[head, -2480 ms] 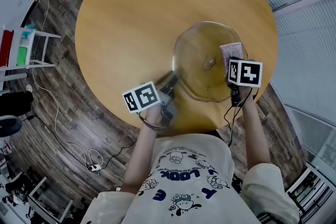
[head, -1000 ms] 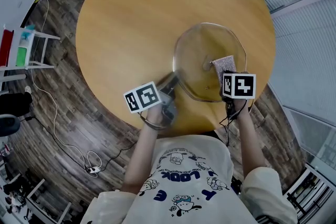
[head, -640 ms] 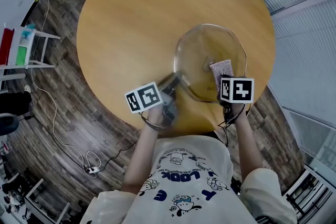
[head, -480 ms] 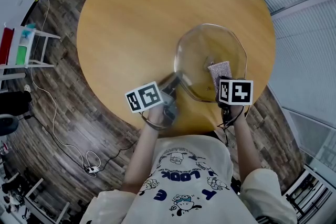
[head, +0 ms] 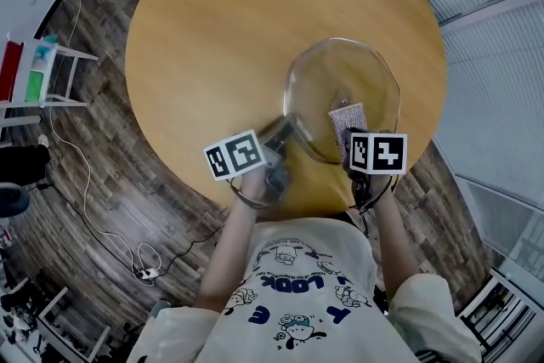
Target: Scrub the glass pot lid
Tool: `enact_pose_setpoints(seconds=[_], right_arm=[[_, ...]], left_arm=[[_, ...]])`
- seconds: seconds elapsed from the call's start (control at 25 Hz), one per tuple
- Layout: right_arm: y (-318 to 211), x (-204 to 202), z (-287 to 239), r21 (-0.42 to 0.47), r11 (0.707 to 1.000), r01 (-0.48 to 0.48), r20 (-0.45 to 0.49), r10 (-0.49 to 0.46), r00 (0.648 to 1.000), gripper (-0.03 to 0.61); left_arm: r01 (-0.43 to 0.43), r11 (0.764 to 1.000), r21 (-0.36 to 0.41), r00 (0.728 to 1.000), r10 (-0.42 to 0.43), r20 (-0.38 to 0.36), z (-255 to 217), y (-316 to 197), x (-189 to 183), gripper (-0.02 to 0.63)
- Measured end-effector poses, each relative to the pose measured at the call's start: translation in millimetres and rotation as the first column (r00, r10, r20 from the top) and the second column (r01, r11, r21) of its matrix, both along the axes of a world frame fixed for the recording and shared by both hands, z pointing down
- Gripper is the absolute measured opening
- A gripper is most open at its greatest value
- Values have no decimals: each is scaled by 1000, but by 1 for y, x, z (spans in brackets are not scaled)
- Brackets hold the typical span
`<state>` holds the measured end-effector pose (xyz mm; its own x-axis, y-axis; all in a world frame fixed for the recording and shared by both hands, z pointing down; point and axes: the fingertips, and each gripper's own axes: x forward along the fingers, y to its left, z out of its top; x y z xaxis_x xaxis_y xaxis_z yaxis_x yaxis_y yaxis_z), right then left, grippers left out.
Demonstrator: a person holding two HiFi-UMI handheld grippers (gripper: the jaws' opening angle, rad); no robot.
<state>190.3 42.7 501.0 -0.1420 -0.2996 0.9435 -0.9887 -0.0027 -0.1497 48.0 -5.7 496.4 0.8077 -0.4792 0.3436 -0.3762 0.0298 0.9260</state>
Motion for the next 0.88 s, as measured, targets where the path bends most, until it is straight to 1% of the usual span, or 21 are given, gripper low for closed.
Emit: enact_pose_setpoints(seconds=[0.88], right_arm=[[-15,-40,-4,11,997,73,52,-74,996,43]], left_arm=[[5,1000,-21,1000,-4,7,4,1,2,72]])
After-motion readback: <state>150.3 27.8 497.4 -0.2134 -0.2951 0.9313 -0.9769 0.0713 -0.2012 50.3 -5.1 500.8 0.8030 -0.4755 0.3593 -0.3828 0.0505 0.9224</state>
